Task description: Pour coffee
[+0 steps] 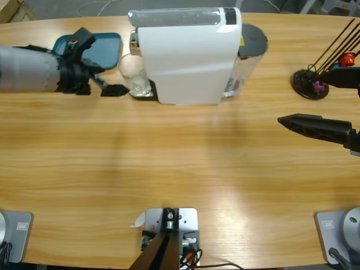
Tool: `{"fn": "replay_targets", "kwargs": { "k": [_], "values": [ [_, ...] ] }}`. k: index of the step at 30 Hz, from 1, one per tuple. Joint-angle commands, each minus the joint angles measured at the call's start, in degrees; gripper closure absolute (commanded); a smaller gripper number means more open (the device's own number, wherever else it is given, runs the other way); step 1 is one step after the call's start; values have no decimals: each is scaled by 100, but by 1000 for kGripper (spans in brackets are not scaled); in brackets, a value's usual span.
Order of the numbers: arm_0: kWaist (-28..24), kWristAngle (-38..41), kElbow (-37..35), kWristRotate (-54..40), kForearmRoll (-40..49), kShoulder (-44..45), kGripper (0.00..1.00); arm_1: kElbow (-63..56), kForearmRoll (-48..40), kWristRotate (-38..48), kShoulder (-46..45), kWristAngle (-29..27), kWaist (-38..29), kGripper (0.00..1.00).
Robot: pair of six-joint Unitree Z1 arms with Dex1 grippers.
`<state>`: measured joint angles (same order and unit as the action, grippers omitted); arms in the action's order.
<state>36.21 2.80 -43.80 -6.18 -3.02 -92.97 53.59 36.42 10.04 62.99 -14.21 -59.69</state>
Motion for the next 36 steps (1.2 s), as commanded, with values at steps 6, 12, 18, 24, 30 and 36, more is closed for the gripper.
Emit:
{"fn": "replay_targets", "kwargs": {
  "k": [6,12,18,24,30,36],
  "values": [
    [119,-16,77,257,2270,1814,4,3771,2273,-339,2019,520,1488,1000],
    [246,-224,-85,46,2861,2044,4,4824,2456,-344,3222,1057,2075,1000],
    [246,-491,-85,55,2807,2190,4,5991,2899,-230,4174,1351,2418,1000],
    [239,-491,-97,46,2745,2043,4,6030,3022,-195,4390,1386,2383,1000],
    [237,-491,-93,52,2728,1920,4,6028,3012,-198,4533,1620,2383,1000],
    [237,-491,-102,55,2710,1870,4,6032,2971,-221,4642,1715,2374,1000]
  ]
}}
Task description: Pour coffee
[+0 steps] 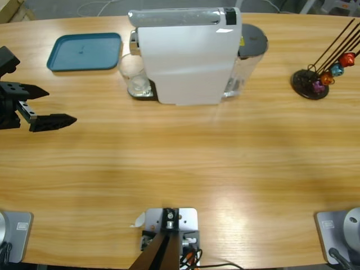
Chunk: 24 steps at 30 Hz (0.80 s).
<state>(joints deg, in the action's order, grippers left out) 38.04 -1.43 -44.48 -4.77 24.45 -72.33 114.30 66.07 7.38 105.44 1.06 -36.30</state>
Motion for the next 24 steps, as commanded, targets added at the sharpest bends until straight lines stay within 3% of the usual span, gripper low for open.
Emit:
{"fn": "replay_targets", "kwargs": {
  "k": [1,24],
  "values": [
    [54,-70,-31,-85,-36,-194,4,-32,-3,43,421,185,35,1000],
    [37,-77,-36,-85,-86,-282,4,-4,-61,27,714,135,53,1000]
  ]
}}
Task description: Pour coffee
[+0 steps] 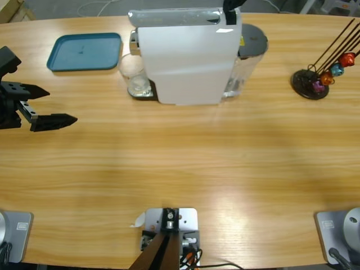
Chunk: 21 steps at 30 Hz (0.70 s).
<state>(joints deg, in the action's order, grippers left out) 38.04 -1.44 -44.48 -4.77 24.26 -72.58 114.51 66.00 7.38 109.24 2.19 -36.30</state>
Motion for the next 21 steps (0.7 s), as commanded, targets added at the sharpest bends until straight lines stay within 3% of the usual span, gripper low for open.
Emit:
{"fn": "replay_targets", "kwargs": {
  "k": [1,10,15,19,21],
  "values": [
    [37,-76,-34,-85,-71,-264,4,-60,-61,27,335,32,53,1000],
    [37,-76,-27,-85,-73,-301,4,-366,-192,141,440,660,265,1000],
    [37,-76,-34,-85,-104,-347,4,-310,-168,113,296,458,276,1000],
    [37,-76,-34,-85,-124,-361,4,548,122,-363,-208,173,-72,981],
    [37,-74,-43,-85,-132,-359,4,843,272,-592,-479,-6,-315,251]
  ]
}}
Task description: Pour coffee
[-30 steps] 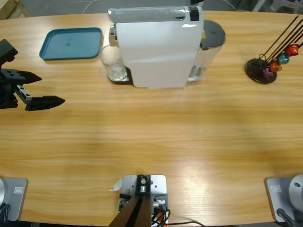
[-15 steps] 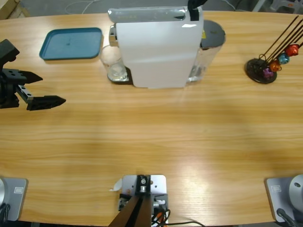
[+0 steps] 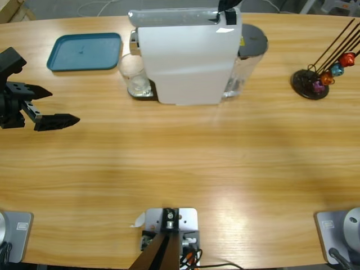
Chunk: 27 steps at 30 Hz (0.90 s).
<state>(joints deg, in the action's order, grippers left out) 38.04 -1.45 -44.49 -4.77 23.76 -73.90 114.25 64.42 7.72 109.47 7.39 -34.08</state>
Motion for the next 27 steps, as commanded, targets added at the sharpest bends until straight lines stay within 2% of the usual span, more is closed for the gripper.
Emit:
{"fn": "replay_targets", "kwargs": {
  "k": [1,2,7,11,20,21,22,24,25,26,27],
  "values": [
    [37,-70,-43,-85,-80,-218,4,968,480,-690,-639,-597,-640,49],
    [37,-66,-43,-85,-80,-200,4,994,496,-691,-785,-686,-721,3],
    [46,-58,-43,-85,-82,-177,4,416,570,-489,-1072,-739,-751,0],
    [54,-58,-37,-68,-75,-132,4,-36,598,-240,-875,-913,-617,0],
    [54,-63,-30,-59,-75,-139,4,215,592,-139,-404,-1110,-336,5],
    [54,-58,-32,-59,-77,-147,4,229,589,-136,-296,-1107,-273,43],
    [54,-61,-25,-59,-78,-156,4,244,589,-125,-198,-1103,-218,145],
    [54,-66,-25,-59,-80,-167,4,317,591,-87,-59,-1124,-176,479],
    [54,-66,-25,-59,-78,-181,4,342,589,-96,-29,-1114,-169,805],
    [54,-66,-25,-59,-78,-195,4,342,589,-157,-22,-1099,-169,1000],
    [54,-66,-27,-64,-82,-211,4,335,589,-213,-27,-1110,-169,1000]
  ]
}}
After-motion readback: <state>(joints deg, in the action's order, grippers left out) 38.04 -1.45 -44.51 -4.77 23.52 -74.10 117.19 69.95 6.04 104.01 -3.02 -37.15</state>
